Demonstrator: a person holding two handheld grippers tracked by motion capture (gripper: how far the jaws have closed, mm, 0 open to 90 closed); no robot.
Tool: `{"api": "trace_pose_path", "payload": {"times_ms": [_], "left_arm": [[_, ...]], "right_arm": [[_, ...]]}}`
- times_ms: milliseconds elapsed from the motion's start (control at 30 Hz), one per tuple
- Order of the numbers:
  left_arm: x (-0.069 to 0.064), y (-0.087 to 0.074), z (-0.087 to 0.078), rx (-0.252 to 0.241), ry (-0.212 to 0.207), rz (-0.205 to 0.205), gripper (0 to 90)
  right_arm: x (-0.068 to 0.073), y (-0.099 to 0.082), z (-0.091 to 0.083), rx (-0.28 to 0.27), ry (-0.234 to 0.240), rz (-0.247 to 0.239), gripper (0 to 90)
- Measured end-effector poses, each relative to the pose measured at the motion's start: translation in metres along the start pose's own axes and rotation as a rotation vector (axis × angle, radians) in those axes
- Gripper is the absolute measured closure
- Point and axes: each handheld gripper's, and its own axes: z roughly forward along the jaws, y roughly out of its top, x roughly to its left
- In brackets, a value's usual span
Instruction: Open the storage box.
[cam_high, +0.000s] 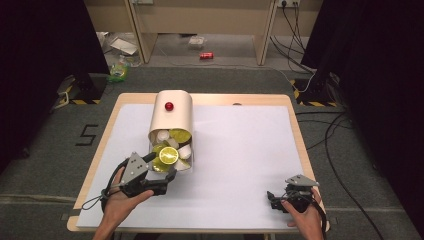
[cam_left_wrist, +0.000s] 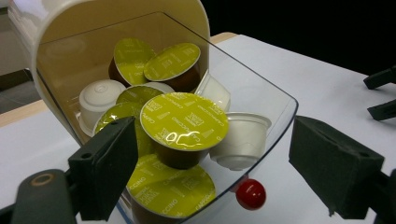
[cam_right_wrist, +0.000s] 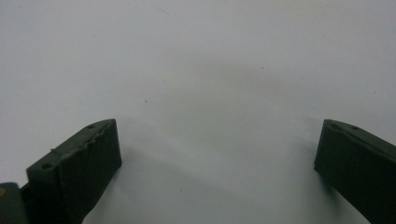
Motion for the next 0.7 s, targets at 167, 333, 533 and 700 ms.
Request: {"api": "trace_pose_path", "payload": {"times_ms": [167, 333, 533, 700], "left_arm": [[0.003, 0.004, 0.003, -0.004, 0.01, -0.007, 15.6], [0.005, 0.006, 0.006, 0.002, 0.021, -0.002, 15.8], [0.008, 0.008, 0.011, 0.006, 0.025, -0.015, 16.5], [0.01, 0.008, 0.014, 0.009, 0.031, -0.02, 17.4]], "right_arm": [[0.0, 0.0, 0.0, 0.0, 0.0, 0.0, 0.8], [0.0, 0.0, 0.0, 0.0, 0.001, 0.0, 0.8], [0.0, 0.0, 0.0, 0.0, 0.001, 0.001, 0.8], [0.0, 0.0, 0.0, 0.0, 0.0, 0.001, 0.7]]}}
